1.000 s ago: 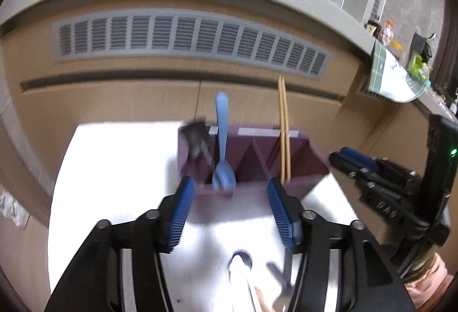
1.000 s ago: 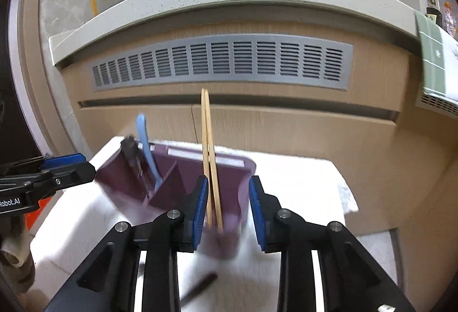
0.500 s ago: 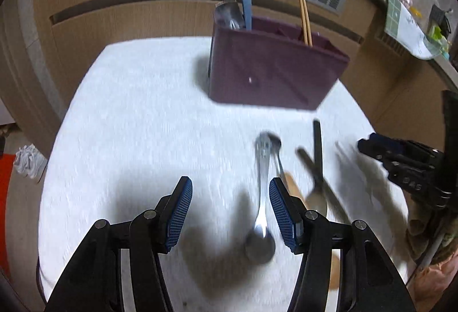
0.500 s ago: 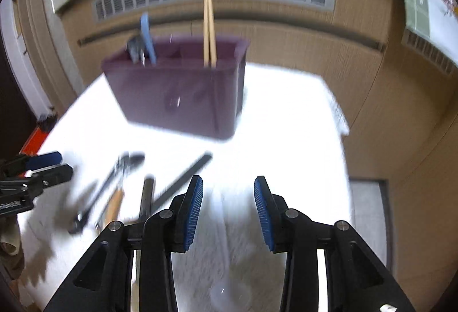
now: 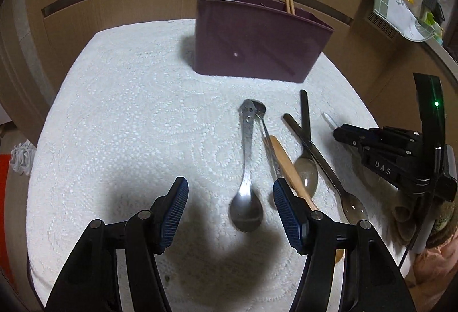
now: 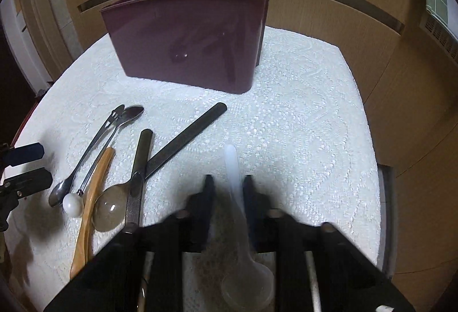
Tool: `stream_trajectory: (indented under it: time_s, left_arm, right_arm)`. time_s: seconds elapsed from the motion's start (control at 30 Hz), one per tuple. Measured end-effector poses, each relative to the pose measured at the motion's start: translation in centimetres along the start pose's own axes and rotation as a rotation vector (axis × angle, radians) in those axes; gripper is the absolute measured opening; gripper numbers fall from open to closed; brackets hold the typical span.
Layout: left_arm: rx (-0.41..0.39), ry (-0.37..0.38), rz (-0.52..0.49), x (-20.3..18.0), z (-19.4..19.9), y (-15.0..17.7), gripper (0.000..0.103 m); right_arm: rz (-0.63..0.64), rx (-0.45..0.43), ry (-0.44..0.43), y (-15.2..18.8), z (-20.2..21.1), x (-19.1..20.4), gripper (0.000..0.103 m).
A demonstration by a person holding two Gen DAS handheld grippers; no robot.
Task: Organize utensils
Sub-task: 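Grasp white plastic spoon with right tool while left tool grasps white ball-handled spoon, then lift white plastic spoon with right tool while left tool lifts ball-handled spoon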
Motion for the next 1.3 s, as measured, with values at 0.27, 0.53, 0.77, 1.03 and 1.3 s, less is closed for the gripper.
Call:
stream_trajectory:
  time_s: [0.27, 0.53, 0.77, 1.03, 1.3]
  left_arm:
    - [-0.053, 0.076, -0.111, -3.4, 1.5, 2.0, 0.061]
    - [-0.010, 0.021, -0.148, -4.7, -0.6, 2.7, 0.039]
    - [-0.010, -0.018, -0.139, -4.7, -1.8, 2.1, 0.033]
    - [0.006, -0.035, -0.131, -3.8, -1.7, 2.3, 0.033]
    - [-0.018, -0.044, -0.123, -3.8, -2.5, 1.4, 0.022]
  right_arm:
    - [-0.060, -0.066, -0.029, 0.3, 3.1, -0.4, 0.009]
    - [-0.100, -0.145, -0.047, 0.7, 6.5, -0.6, 0.010]
    - [-0.112, -0.150, -0.056, 1.6, 7.0, -0.7, 0.010]
    - [-0.126, -0.148, -0.057, 1.8, 6.9, -0.9, 0.010]
    - [-0.136, -0.134, -0.060, 1.8, 6.4, -0.7, 0.010]
Point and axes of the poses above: each gripper's, at about its wrist camera, not at the fingertips, and z roughly against the way its jaws point, x to its left, y to its underside, the point moved 7 cm from there along -z, roughly the way its jaws point, and after that the axes turned 10 degrees about z, right-handed, at the moved point
